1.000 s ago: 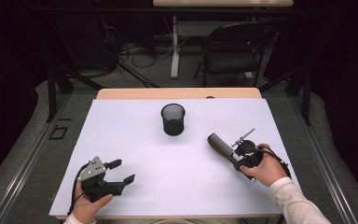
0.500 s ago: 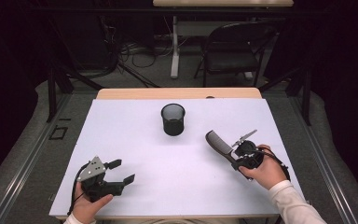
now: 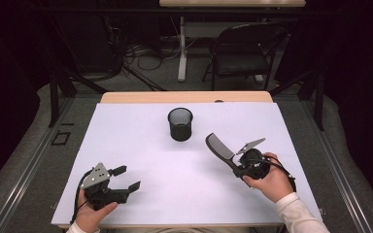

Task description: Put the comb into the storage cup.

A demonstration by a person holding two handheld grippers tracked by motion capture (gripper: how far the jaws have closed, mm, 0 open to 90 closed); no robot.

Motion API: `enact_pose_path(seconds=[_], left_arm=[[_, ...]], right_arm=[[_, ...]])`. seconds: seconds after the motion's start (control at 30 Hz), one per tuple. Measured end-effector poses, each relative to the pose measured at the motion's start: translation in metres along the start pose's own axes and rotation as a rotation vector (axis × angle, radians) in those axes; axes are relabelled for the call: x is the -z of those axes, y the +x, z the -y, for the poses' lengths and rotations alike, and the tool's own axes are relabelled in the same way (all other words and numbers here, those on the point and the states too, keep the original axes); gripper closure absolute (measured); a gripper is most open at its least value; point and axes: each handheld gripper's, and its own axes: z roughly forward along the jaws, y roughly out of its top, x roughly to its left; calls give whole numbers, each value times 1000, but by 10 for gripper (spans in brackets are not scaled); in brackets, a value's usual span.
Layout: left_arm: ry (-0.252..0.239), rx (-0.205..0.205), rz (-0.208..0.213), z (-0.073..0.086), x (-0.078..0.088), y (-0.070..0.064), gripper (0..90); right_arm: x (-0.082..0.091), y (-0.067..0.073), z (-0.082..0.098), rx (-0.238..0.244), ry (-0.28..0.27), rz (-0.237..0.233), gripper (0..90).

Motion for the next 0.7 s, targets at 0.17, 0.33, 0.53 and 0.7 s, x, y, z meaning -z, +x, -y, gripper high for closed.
enact_pose_path(seconds=[0.17, 0.33, 0.53, 0.7], left_arm=[[-1, 1, 0, 0, 0, 0, 207], [1, 0, 0, 0, 0, 0, 208], [-1, 3, -2, 0, 0, 0, 208], [-2, 13, -1, 1, 0, 1, 209]], right_arm=[[-1, 11, -5, 19, -35, -18, 730], [-2, 18, -10, 28, -70, -39, 730], [-6, 22, -16, 19, -118, -61, 731], [-9, 27, -22, 18, -163, -76, 731]])
